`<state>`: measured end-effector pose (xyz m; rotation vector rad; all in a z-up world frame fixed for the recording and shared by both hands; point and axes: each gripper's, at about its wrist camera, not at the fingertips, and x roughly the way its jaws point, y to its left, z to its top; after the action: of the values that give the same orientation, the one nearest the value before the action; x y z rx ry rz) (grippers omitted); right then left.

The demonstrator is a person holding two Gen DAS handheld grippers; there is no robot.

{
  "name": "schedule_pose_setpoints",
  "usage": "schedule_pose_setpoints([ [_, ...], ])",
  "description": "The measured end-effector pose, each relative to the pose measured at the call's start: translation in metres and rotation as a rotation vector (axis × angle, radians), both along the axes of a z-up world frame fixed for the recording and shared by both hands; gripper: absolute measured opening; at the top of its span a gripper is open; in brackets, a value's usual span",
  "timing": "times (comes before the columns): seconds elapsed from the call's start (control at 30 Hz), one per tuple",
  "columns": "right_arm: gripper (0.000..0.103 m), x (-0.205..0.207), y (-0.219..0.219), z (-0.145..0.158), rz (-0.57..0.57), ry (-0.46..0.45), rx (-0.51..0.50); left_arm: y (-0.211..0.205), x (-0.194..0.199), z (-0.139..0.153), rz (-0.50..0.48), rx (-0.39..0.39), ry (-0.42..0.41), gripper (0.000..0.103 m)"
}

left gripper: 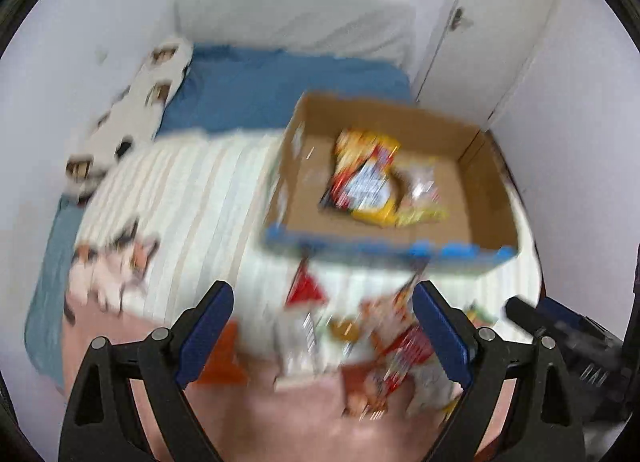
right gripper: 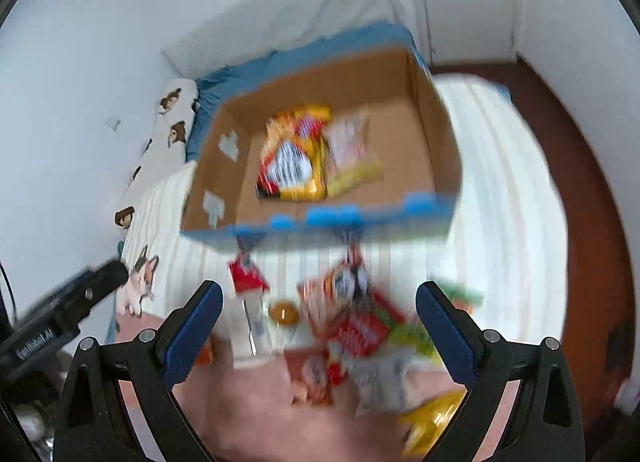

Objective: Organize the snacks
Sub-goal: 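Grasp the white wrapped bar with left tool while right tool grasps a white packet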

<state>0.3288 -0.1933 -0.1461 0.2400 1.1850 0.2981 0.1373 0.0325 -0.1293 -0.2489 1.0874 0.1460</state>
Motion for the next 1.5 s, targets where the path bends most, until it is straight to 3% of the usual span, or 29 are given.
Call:
schedule_pose_setpoints([
  [0.17, 0.099, -0.026, 0.0, -0.061, -0.052, 0.149, 0.049, 0.022, -0.02, -0.086, 0.041, -0.095, 0.215, 0.092],
  [0.27, 0.081, -0.04, 0.009, -0.092, -0.05, 0.201, 0.04, 0.02, -0.012, -0.128, 0.029, -0.126, 0.3, 0.092],
  [0.4, 0.074, -0.053, 0.017, -0.125, -0.052, 0.257, 0.025, 0.008, 0.011, -0.169, -0.01, -0.116, 0.366, 0.092],
  [0.53, 0.074, -0.065, 0.007, -0.131, -0.12, 0.246, 0.004, -0.002, 0.035, -0.208, -0.046, -0.099, 0.427, 0.091],
  [0.63, 0.075, -0.068, -0.009, -0.131, -0.161, 0.243, -0.049, -0.006, 0.041, -0.223, -0.067, -0.096, 0.448, 0.062],
  [0.67, 0.076, -0.067, -0.013, -0.132, -0.161, 0.239, -0.079, -0.007, 0.04, -0.225, -0.073, -0.08, 0.447, 0.057],
  [0.87, 0.078, -0.048, -0.004, -0.157, -0.054, 0.275, -0.217, -0.011, 0.007, -0.223, -0.113, -0.045, 0.403, 0.055],
  [0.97, 0.078, -0.04, 0.005, -0.182, -0.013, 0.334, -0.228, -0.012, -0.023, -0.225, -0.114, -0.045, 0.419, 0.055],
  [1.03, 0.058, -0.041, 0.01, -0.195, -0.008, 0.351, -0.253, -0.013, -0.041, -0.228, -0.115, -0.048, 0.435, 0.055],
  [1.07, 0.057, -0.042, 0.012, -0.199, -0.012, 0.36, -0.262, -0.014, -0.053, -0.23, -0.116, -0.049, 0.443, 0.055],
  [1.3, 0.055, -0.078, 0.026, -0.211, 0.026, 0.497, -0.171, -0.018, -0.098, -0.241, -0.122, -0.055, 0.449, 0.056],
  [1.43, 0.056, -0.09, 0.031, -0.219, 0.013, 0.502, -0.177, -0.022, -0.105, -0.253, -0.123, -0.061, 0.461, 0.061],
  [1.5, 0.063, -0.09, 0.03, -0.222, -0.018, 0.495, -0.152, -0.024, -0.104, -0.26, -0.121, -0.063, 0.462, 0.061],
])
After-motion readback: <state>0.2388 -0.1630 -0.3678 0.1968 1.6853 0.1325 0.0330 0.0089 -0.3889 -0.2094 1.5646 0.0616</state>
